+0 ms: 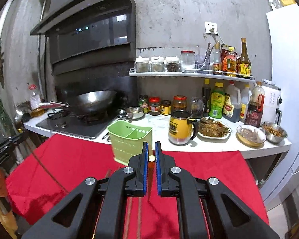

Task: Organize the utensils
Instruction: 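Lift the chopstick upright with the left tool while the right tool carries its chopstick to the green holder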

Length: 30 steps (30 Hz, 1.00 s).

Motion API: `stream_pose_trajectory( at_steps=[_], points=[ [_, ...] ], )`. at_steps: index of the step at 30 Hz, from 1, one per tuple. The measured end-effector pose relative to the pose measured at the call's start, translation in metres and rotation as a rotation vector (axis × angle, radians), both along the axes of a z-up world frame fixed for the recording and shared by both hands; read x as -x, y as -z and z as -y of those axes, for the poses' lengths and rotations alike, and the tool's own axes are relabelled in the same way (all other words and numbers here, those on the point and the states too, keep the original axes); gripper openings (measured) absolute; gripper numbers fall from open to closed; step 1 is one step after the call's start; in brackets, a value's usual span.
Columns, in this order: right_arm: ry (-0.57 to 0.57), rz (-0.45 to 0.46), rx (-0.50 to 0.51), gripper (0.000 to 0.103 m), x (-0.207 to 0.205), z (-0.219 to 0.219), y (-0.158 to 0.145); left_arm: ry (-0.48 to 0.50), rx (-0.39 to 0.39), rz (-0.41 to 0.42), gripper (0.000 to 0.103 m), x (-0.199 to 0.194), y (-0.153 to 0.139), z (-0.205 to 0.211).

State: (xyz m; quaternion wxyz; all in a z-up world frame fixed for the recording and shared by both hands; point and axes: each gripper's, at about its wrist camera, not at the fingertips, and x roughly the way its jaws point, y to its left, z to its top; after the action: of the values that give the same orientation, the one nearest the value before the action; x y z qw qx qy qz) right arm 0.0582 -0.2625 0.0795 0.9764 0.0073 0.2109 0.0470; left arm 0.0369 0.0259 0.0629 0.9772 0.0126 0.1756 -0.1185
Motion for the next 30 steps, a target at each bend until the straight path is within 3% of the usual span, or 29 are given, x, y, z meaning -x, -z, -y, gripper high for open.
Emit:
stream_pose_trajectory(
  at_steps=[7, 14, 19, 21, 26, 30],
  points=[
    [-0.02, -0.172, 0.0, 0.007, -0.033, -0.005, 0.054, 0.016, -0.044, -0.172, 0.007, -0.022, 0.042, 0.007],
    [-0.019, -0.195, 0.038, 0.007, -0.018, -0.01, 0.061, 0.031, -0.07, -0.248, 0.006, -0.008, 0.047, 0.003],
    [0.002, -0.167, 0.047, 0.007, -0.01, -0.005, 0.056, 0.026, -0.036, -0.146, 0.006, 0.004, 0.033, 0.002],
    [0.012, -0.152, 0.042, 0.007, -0.011, -0.002, 0.052, 0.014, -0.027, -0.068, 0.006, 0.001, 0.021, 0.006],
    [0.023, -0.089, 0.008, 0.007, -0.03, 0.004, 0.031, 0.031, -0.009, 0.041, 0.006, -0.034, -0.009, 0.027],
    [-0.006, 0.038, -0.033, 0.007, -0.052, 0.001, -0.011, 0.069, 0.0, 0.133, 0.006, -0.071, -0.041, 0.051]
  ],
)
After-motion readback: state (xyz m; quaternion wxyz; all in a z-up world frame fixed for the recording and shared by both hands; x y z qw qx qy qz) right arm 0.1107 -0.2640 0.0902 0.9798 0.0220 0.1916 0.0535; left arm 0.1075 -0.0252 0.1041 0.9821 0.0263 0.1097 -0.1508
